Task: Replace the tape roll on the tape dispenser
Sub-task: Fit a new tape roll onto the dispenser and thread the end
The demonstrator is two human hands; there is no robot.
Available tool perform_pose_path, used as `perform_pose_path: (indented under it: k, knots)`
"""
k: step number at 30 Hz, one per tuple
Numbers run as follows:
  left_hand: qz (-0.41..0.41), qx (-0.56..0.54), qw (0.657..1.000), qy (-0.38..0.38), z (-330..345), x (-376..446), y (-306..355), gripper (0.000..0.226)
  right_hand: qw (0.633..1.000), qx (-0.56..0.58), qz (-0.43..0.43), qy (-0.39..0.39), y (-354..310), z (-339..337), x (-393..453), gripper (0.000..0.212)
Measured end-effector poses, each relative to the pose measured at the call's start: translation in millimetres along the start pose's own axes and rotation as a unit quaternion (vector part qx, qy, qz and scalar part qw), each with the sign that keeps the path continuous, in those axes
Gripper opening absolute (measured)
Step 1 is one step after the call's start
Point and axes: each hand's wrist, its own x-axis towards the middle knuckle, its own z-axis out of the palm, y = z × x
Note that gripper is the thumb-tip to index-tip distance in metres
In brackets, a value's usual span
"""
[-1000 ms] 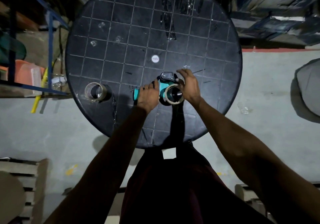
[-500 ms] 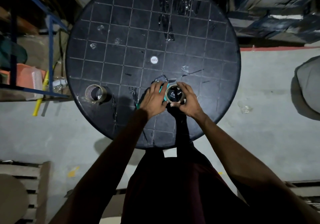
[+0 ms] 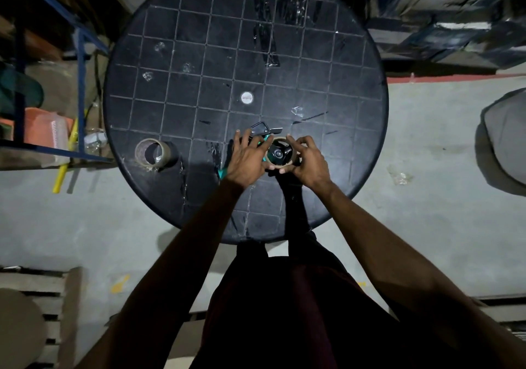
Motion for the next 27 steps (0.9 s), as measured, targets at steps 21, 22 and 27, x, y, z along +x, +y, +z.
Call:
perform_pose_path:
  k: [21, 22, 27]
  knots:
    - [-0.034, 0.017, 0.999, -0.036, 3, 11, 19, 0.104, 0.999, 0.026, -0.020, -0.030, 3, -17, 20, 0.071]
    - [-0.032, 0.020, 0.999, -0.037, 4, 12, 19, 0.103, 0.999, 0.021, -0.016, -0.028, 5, -15, 19, 0.074]
    - [-0.036, -0.001, 0.997, -0.066, 2, 15, 11, 0.103, 0.998, -0.026, 0.007, -0.059, -2, -13, 18, 0.091]
